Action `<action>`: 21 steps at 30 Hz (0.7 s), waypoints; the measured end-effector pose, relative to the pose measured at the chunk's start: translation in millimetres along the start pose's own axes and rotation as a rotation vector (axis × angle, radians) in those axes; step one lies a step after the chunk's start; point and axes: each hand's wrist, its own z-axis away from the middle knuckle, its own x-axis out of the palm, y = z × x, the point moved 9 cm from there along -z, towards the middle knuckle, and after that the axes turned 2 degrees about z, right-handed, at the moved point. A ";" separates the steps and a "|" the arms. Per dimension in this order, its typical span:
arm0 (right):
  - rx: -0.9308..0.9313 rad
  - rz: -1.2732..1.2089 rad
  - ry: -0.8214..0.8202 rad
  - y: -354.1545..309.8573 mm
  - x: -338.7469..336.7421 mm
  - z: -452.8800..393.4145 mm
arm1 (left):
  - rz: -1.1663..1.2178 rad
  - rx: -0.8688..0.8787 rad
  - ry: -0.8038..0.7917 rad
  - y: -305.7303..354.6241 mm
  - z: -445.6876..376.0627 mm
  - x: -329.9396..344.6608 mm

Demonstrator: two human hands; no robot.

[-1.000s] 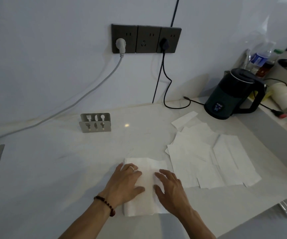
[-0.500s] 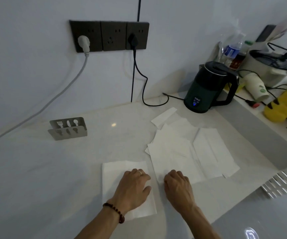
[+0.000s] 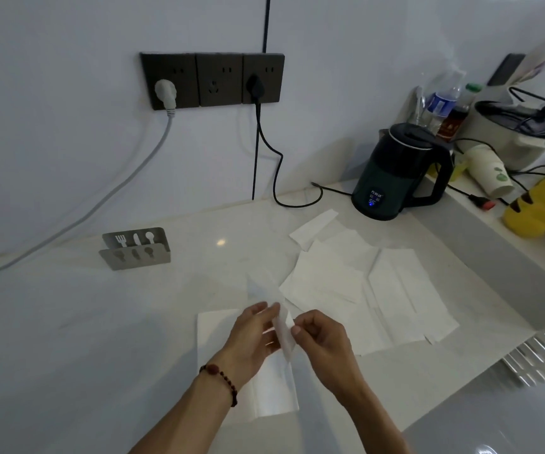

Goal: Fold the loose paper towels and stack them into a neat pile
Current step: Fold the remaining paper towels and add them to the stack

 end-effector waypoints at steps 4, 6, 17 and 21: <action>0.065 -0.250 -0.004 -4.3 5.0 4.4 | -0.082 0.208 0.184 22.1 7.0 -21.0; 0.101 -0.324 0.027 -3.7 6.9 5.3 | -0.132 0.268 0.237 32.1 14.1 -28.2; 0.200 -0.573 -0.054 1.2 33.5 7.4 | -0.110 0.339 0.280 50.4 30.1 -48.1; 0.213 -0.595 -0.052 3.3 38.3 8.9 | -0.078 0.330 0.289 48.4 29.0 -55.9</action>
